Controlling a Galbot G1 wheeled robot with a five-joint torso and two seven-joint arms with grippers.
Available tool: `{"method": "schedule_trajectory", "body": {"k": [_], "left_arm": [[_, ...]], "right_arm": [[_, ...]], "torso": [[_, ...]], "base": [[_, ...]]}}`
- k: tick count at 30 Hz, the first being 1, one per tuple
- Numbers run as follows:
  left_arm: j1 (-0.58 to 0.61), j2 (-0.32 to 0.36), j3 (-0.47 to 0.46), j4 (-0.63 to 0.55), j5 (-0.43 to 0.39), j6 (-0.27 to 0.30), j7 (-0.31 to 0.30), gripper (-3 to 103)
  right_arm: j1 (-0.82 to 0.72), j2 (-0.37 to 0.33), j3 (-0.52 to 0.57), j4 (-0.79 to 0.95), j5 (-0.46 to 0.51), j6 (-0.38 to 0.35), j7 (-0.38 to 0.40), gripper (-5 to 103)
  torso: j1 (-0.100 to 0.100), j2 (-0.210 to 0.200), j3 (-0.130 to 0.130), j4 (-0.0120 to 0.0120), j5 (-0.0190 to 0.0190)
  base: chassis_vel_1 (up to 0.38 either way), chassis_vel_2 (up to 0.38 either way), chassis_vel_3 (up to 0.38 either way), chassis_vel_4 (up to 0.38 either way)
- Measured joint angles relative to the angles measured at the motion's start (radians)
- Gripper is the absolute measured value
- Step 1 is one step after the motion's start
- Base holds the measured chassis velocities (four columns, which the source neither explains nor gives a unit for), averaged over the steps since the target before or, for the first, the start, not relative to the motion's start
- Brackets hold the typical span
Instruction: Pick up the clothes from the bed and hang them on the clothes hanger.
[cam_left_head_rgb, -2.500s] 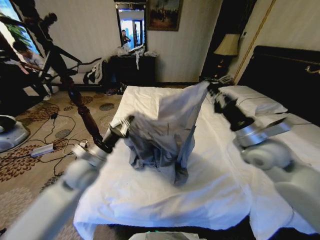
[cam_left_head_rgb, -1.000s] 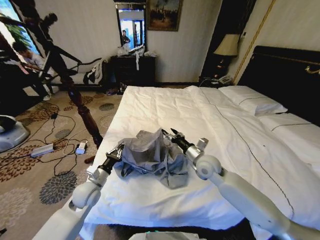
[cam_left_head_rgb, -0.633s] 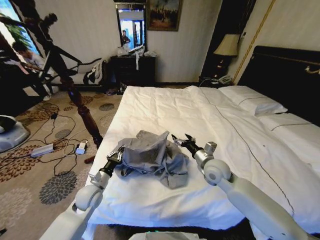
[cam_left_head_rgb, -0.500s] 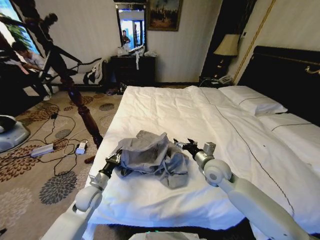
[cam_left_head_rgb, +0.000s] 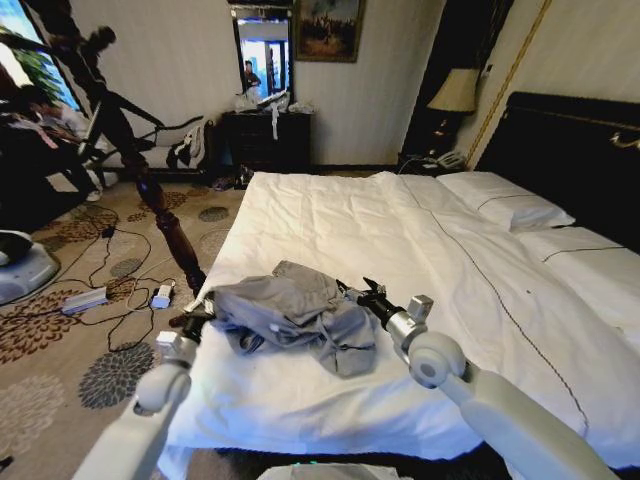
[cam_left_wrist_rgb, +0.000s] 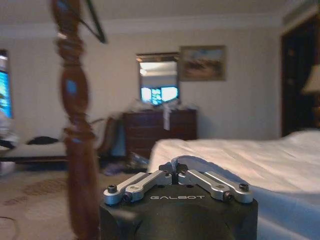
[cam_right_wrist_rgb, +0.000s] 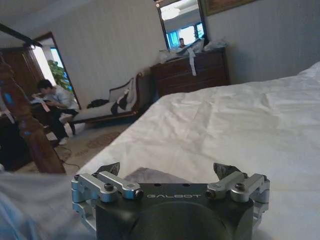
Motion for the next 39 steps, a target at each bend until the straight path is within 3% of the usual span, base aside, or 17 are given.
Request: {"method": "schedule_trajectory", "body": {"k": [3, 10, 15, 18, 22, 24, 26, 27, 29, 31, 39], "left_arm": [[-0.035, 0.018, -0.051, 0.027, -0.043, 0.006, -0.005, 0], [-0.027, 0.019, -0.068, 0.060, -0.069, -0.011, 0.003, 0], [-0.012, -0.007, -0.048, 0.071, -0.046, -0.020, 0.003, 0], [-0.007, -0.019, -0.037, 0.073, -0.034, -0.023, 0.004, 0], [0.006, -0.028, -0.023, 0.059, -0.016, -0.025, 0.007, 0], [0.010, -0.027, -0.024, 0.054, -0.015, -0.026, 0.007, 0], [0.014, -0.024, -0.028, 0.047, -0.015, -0.026, 0.008, 0], [0.016, -0.019, -0.034, 0.043, -0.016, -0.026, 0.009, 0], [0.016, -0.017, -0.036, 0.042, -0.016, -0.026, 0.009, 0], [0.020, -0.006, -0.048, 0.036, -0.019, -0.026, 0.010, 0], [0.028, 0.011, -0.066, 0.036, -0.023, -0.033, 0.028, 0]], "right_arm": [[0.004, 0.004, -0.018, -0.008, -0.010, 0.001, -0.012, 100], [0.043, 0.053, -0.147, -0.071, -0.115, 0.069, -0.180, 100], [0.087, 0.093, -0.239, -0.125, -0.171, 0.077, -0.204, 100], [0.120, 0.116, -0.282, -0.140, -0.134, 0.076, -0.203, 100], [0.286, 0.202, -0.378, -0.181, 0.063, -0.001, -0.111, 100], [0.323, 0.223, -0.393, -0.196, 0.101, -0.021, -0.092, 100], [0.381, 0.272, -0.417, -0.223, 0.183, -0.080, -0.027, 100], [0.412, 0.315, -0.429, -0.239, 0.250, -0.132, 0.044, 100], [0.420, 0.332, -0.432, -0.244, 0.272, -0.150, 0.071, 100], [0.445, 0.419, -0.436, -0.273, 0.366, -0.222, 0.189, 100], [0.427, 0.439, -0.417, -0.305, 0.380, -0.252, 0.254, 100]], "torso": [[0.000, 0.000, 0.000, 0.0000, 0.0001], [0.000, 0.000, 0.000, 0.0002, -0.0001], [0.000, 0.000, 0.000, 0.0000, -0.0001], [0.000, 0.000, 0.000, -0.0001, -0.0002], [0.000, 0.000, 0.000, 0.0003, 0.0001], [0.000, 0.000, 0.000, 0.0006, -0.0002], [0.000, 0.000, 0.000, 0.0004, -0.0004], [0.000, 0.000, 0.000, 0.0002, -0.0001], [0.000, 0.000, 0.000, 0.0000, -0.0001], [0.000, 0.000, 0.000, 0.0005, -0.0002], [0.000, 0.000, 0.000, -0.0003, 0.0001]], "base": [[0.000, 0.000, 0.000, 0.000], [0.000, 0.000, 0.000, 0.000], [0.000, 0.000, 0.000, 0.000], [0.000, 0.000, 0.000, 0.000], [0.000, 0.000, 0.000, 0.000], [0.000, 0.000, 0.000, 0.000], [0.000, 0.000, 0.000, 0.000], [0.000, 0.000, 0.000, 0.000], [0.000, 0.000, 0.000, 0.000], [0.000, 0.000, 0.000, 0.000], [0.000, 0.000, 0.000, 0.000]]}}
